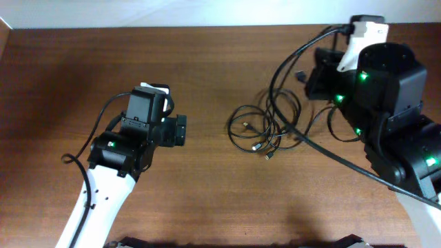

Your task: Untangle cables

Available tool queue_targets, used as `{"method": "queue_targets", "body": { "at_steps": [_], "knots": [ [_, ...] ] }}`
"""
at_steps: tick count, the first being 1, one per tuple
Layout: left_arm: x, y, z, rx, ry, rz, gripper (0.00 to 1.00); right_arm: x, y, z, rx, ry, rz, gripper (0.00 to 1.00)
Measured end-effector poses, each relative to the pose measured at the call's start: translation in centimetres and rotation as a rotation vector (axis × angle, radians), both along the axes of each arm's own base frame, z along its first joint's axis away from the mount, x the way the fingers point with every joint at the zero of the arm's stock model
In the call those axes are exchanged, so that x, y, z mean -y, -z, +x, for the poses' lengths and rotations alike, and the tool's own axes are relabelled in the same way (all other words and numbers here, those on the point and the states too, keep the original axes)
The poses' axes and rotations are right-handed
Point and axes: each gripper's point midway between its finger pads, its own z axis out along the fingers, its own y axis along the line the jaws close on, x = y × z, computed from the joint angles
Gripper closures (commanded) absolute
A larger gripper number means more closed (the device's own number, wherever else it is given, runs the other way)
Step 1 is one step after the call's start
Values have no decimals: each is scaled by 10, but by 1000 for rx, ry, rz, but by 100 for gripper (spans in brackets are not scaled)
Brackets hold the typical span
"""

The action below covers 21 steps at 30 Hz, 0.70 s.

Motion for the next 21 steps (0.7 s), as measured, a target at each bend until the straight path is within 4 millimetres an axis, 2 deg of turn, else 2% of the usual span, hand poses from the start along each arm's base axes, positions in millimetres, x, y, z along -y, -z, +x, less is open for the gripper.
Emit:
{"method": "queue_targets", "body": {
  "at_steps": [2,5,7,9,12,14,16,18,19,21],
  "knots": [
    [0,0,0,0,0,0,1,11,-12,0,35,58,-10,96],
    [0,0,0,0,-1,0,1,22,-53,-5,136,101,24,96],
    [0,0,0,0,0,0,1,27,-73,-12,181,115,42,96],
    [0,0,0,0,0,0,1,41,-74,-17,174,176,16,96],
    [0,0,0,0,0,0,1,78,-47,-24,75,365,-134,96],
    [0,0,0,0,0,0,1,101,-22,-25,-25,490,-286,96],
    [0,0,0,0,-1,0,1,106,-6,-20,-88,529,-360,96],
    [0,0,0,0,0,0,1,107,29,-13,-219,558,-468,96],
    [0,0,0,-1,0,0,1,107,55,-7,-317,566,-524,96],
    [0,0,0,0,0,0,1,103,80,6,-389,570,-554,96]
  ]
}}
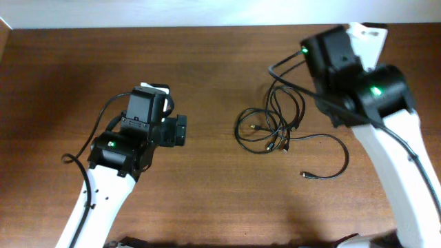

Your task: Untangle cables

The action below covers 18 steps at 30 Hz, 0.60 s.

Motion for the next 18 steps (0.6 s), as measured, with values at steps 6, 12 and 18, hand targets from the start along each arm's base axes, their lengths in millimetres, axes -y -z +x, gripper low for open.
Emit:
{"method": "queue_targets", "body": {
  "at_steps": [6,12,18],
  "knots": [
    [0,0,0,0,0,0,1,29,100,37,-272,144,134,88],
    [0,0,0,0,0,0,1,55,127,38,-330,225,282,1],
    [0,0,0,0,0,0,1,25,133,62,-285,111,452,1]
  ]
}}
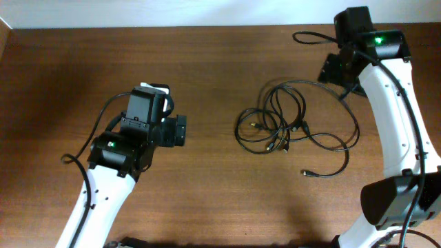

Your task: Untangle cables

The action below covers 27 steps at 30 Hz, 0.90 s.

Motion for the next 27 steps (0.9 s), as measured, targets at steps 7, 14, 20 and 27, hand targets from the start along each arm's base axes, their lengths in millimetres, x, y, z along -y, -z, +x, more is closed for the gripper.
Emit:
{"method": "queue_targets", "body": {
  "at_steps": [7,14,20,27],
  "knots": [
    [0,0,0,1,0,-1,1,-79,20,49,89,-176,411,1],
    [0,0,0,0,0,0,1,-132,89,90,48,-184,588,1],
    [0,0,0,0,0,0,1,-137,146,92,-54,-96,605,0],
    [0,0,0,0,0,0,1,-124,163,103,-27,-46,534,7]
  ]
}}
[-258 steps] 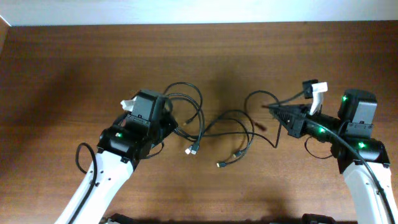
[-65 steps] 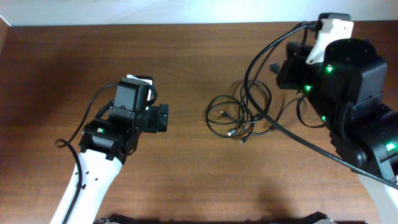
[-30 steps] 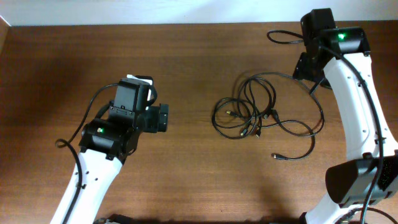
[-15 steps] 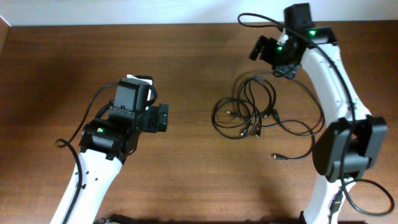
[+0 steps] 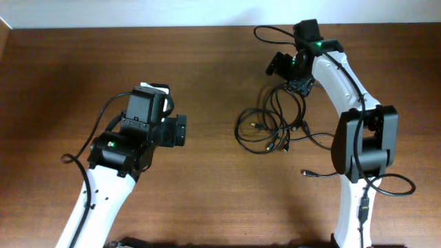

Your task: Untangle cables

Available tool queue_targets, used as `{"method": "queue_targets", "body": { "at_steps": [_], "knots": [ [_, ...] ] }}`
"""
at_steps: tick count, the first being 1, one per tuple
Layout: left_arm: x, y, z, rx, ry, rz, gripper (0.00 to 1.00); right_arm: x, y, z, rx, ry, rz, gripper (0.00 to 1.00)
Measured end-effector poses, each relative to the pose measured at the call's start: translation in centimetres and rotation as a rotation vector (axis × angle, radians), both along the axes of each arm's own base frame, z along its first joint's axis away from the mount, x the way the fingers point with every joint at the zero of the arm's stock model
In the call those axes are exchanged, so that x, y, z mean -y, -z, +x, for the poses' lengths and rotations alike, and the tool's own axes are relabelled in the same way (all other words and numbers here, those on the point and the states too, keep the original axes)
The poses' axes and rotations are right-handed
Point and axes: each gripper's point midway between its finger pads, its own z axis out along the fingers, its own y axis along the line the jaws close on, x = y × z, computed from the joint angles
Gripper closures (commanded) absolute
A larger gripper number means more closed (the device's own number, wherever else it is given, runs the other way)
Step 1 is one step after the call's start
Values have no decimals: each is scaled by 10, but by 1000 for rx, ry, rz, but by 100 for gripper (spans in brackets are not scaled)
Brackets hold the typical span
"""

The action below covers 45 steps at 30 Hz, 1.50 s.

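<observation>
A tangle of thin black cables point(image 5: 270, 125) lies right of the table's middle, its loops overlapping, with several small plugs inside the knot. One loose strand ends in a plug point(image 5: 307, 173) nearer the front. My right gripper point(image 5: 292, 81) hangs over the far edge of the tangle, right where the top loops are; its fingers are dark against the cables, and contact cannot be made out. My left gripper point(image 5: 180, 130) hovers over bare wood well left of the cables, pointing toward them, with nothing seen in it.
The brown wooden table point(image 5: 220, 200) runs back to a pale wall. The right arm's white forearm point(image 5: 358, 145) crosses above the cables' right side and hides part of them. The arm's own black lead point(image 5: 393, 184) loops near the front right.
My right gripper has moved from the far right corner leftward to the far edge of the tangle. The wide loop on the right is now partly hidden under the forearm. The left arm is unchanged.
At first the right arm was raised close to the camera over the tangle's right side. Then one strand lay spread to the front right. After that the gripper stood at the far right with a wide loop drawn out; now it is back at the tangle. The left arm stayed still throughout.
</observation>
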Motion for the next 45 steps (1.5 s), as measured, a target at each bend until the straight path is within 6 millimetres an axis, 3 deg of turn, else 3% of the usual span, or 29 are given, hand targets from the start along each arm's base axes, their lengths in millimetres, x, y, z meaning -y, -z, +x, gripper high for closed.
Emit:
{"method": "queue_targets", "body": {
  "at_steps": [2,8,11,15,17,24,27,29,32,33,35,37,40,43,45],
  "knots": [
    [0,0,0,0,0,0,1,2,6,4,9,2,-13,14],
    [0,0,0,0,0,0,1,6,16,10,18,16,-37,20],
    [0,0,0,0,0,0,1,7,37,11,-8,18,-46,42],
    [0,0,0,0,0,0,1,7,43,17,11,26,-46,87],
    [0,0,0,0,0,0,1,6,42,17,10,26,-46,96],
    [0,0,0,0,0,0,1,9,47,2,-54,27,-55,96],
    [0,0,0,0,0,0,1,9,35,1,-44,27,-54,96],
    [0,0,0,0,0,0,1,8,6,4,7,27,-46,96],
    [0,0,0,0,0,0,1,4,-78,6,171,4,-9,96],
    [0,0,0,0,0,0,1,2,-118,3,248,-4,13,96],
    [0,0,0,0,0,0,1,-1,-175,-7,360,-17,48,96],
    [0,0,0,0,0,0,1,-3,-236,-23,489,-29,86,96],
    [0,0,0,0,0,0,1,1,-324,-64,682,-41,125,96],
    [0,0,0,0,0,0,1,6,-400,-106,884,-48,157,96],
    [0,0,0,0,0,0,1,9,-430,-127,969,-50,168,96]
  ]
}}
